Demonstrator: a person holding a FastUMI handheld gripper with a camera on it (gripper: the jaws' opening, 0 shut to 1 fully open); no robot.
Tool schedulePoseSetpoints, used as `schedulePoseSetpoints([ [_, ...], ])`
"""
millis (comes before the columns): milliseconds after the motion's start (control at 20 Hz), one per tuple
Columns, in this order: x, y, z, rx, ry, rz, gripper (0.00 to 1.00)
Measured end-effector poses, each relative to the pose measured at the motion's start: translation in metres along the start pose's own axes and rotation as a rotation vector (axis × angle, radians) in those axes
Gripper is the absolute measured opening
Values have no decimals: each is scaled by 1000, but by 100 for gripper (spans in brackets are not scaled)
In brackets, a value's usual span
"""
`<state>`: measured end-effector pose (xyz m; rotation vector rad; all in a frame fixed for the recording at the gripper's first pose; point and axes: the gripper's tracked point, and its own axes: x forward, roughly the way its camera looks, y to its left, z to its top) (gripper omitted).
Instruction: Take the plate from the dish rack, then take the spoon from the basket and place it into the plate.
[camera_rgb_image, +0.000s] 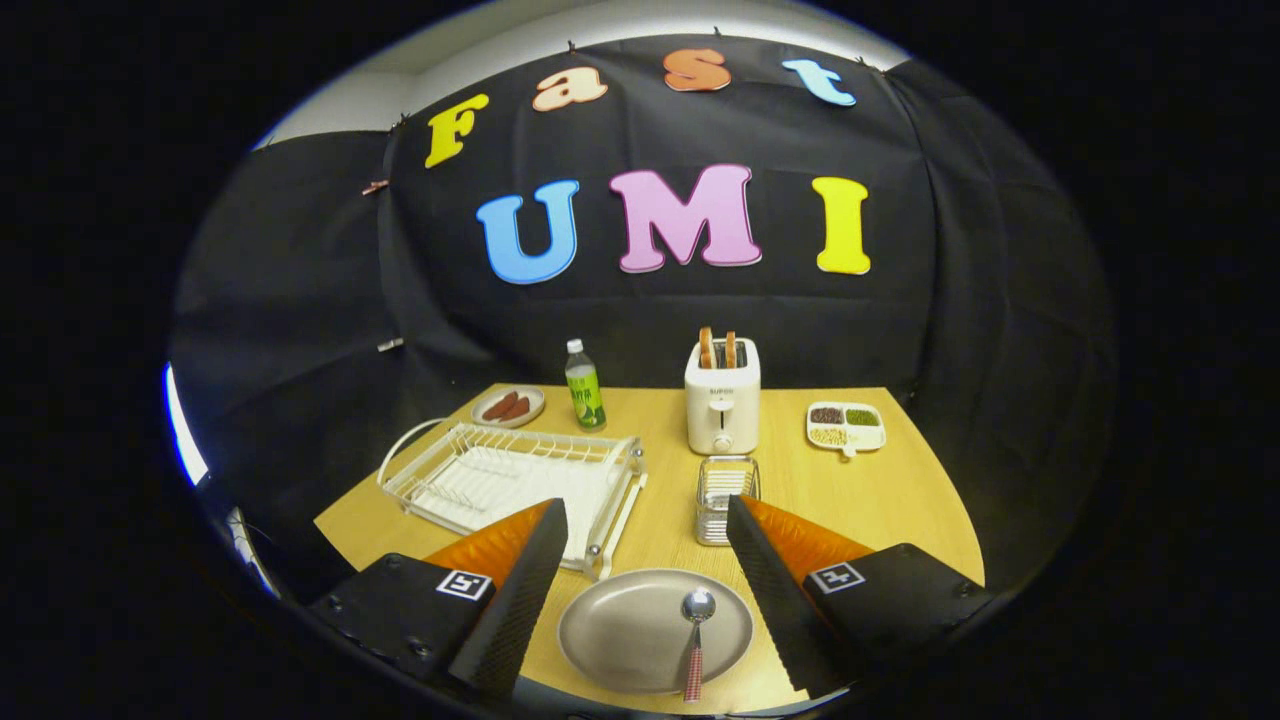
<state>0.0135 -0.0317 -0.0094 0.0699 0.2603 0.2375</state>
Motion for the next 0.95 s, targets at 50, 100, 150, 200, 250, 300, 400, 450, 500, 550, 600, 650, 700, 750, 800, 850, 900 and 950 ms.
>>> schedulePoseSetpoints([
  [50, -8, 1, 14, 7, -27, -7, 98],
  [100, -16, 1, 28, 11, -55, -13, 99],
  [150, -25, 1, 40, 13, -82, -23, 98],
  [200, -34, -1, 50, 11, -106, -37, 98],
  [250, -42, -4, 57, 10, -129, -56, 98],
  [300, -51, -7, 65, 10, -151, -76, 98],
  [400, -67, -15, 71, 28, -180, -119, 98],
  [450, -72, -16, 74, 46, -191, -134, 98],
  [500, -75, -19, 75, 62, -201, -146, 98],
  [550, -76, -24, 76, 69, -209, -159, 98],
  [600, -75, -30, 76, 69, -211, -172, 98],
  [650, -73, -34, 74, 68, -205, -182, 98],
  [700, -71, -37, 74, 71, -201, -182, 98],
  [750, -68, -37, 74, 77, -198, -180, 98],
  [800, -66, -38, 76, 83, -199, -177, 98],
  [850, -63, -39, 78, 86, -201, -175, 98],
  [900, -61, -38, 80, 86, -201, -170, 98],
  [950, -60, -36, 80, 80, -199, -164, 98],
])
